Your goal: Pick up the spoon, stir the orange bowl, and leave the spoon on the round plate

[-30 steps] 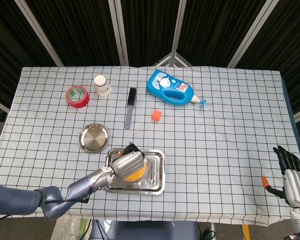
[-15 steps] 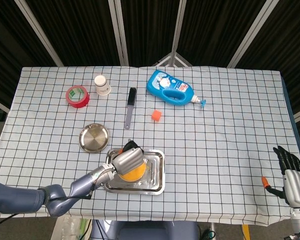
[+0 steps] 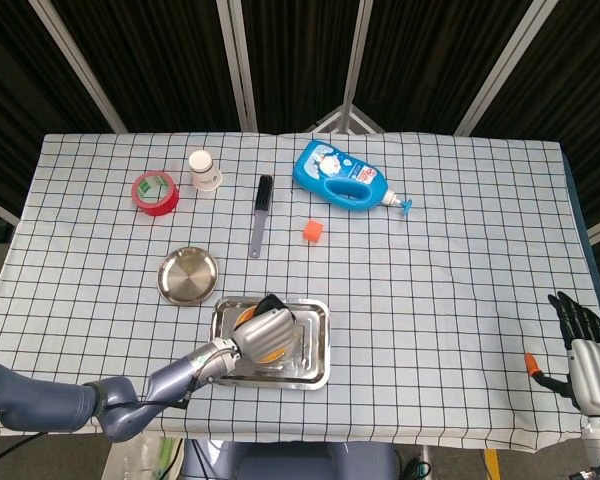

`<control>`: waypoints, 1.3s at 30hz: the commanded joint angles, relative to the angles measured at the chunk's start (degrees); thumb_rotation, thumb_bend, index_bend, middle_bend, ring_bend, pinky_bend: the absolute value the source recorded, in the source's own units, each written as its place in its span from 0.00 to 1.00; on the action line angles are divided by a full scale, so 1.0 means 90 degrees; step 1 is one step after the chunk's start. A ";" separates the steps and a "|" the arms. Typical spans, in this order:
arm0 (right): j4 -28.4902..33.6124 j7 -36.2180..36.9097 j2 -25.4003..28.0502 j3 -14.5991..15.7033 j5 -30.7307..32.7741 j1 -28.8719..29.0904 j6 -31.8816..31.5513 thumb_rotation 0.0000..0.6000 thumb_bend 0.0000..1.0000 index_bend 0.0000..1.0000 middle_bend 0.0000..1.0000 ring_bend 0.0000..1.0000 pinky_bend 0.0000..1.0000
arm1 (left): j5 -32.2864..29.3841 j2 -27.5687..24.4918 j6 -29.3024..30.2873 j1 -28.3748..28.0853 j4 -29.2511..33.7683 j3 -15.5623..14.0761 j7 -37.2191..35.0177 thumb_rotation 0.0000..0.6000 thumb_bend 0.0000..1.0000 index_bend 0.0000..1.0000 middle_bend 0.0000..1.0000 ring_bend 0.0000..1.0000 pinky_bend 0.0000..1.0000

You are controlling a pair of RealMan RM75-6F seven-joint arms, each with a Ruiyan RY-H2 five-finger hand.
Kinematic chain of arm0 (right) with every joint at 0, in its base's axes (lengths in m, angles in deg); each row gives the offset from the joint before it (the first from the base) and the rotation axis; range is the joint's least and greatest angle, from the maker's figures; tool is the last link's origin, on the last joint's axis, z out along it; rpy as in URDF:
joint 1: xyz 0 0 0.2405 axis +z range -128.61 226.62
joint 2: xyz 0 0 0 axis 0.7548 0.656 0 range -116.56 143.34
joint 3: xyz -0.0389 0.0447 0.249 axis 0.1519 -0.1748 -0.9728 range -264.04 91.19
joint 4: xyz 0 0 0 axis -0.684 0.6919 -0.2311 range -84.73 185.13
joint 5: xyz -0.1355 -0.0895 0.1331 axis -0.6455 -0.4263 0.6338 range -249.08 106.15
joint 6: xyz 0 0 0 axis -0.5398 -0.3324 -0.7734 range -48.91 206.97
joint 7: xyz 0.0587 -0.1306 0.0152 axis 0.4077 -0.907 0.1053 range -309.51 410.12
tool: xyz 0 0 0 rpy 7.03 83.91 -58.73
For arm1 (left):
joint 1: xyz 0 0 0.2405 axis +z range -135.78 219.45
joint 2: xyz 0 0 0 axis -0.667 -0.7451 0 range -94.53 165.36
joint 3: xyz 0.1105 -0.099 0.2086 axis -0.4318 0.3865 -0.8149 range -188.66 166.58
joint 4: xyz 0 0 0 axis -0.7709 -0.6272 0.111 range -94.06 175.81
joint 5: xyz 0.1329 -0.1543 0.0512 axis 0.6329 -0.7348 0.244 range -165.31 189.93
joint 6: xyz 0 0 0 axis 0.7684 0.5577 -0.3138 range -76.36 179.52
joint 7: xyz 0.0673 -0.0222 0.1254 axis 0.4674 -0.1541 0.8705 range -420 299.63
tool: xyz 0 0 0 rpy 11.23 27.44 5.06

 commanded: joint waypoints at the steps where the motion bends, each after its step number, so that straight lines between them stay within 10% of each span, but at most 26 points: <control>1: 0.0003 0.0000 0.0003 -0.0003 0.0008 0.0001 0.0004 1.00 0.39 0.00 0.00 0.00 0.00 | 0.0132 -0.0047 0.0037 0.0016 0.0107 -0.0001 -0.0039 1.00 0.63 0.82 1.00 1.00 1.00; 39: 0.0025 0.0033 0.0020 -0.0009 0.0058 -0.0005 0.0037 1.00 0.39 0.00 0.00 0.00 0.00 | 0.0907 -0.0872 -0.0340 0.0124 0.0798 0.0052 0.0459 1.00 0.63 0.82 1.00 1.00 1.00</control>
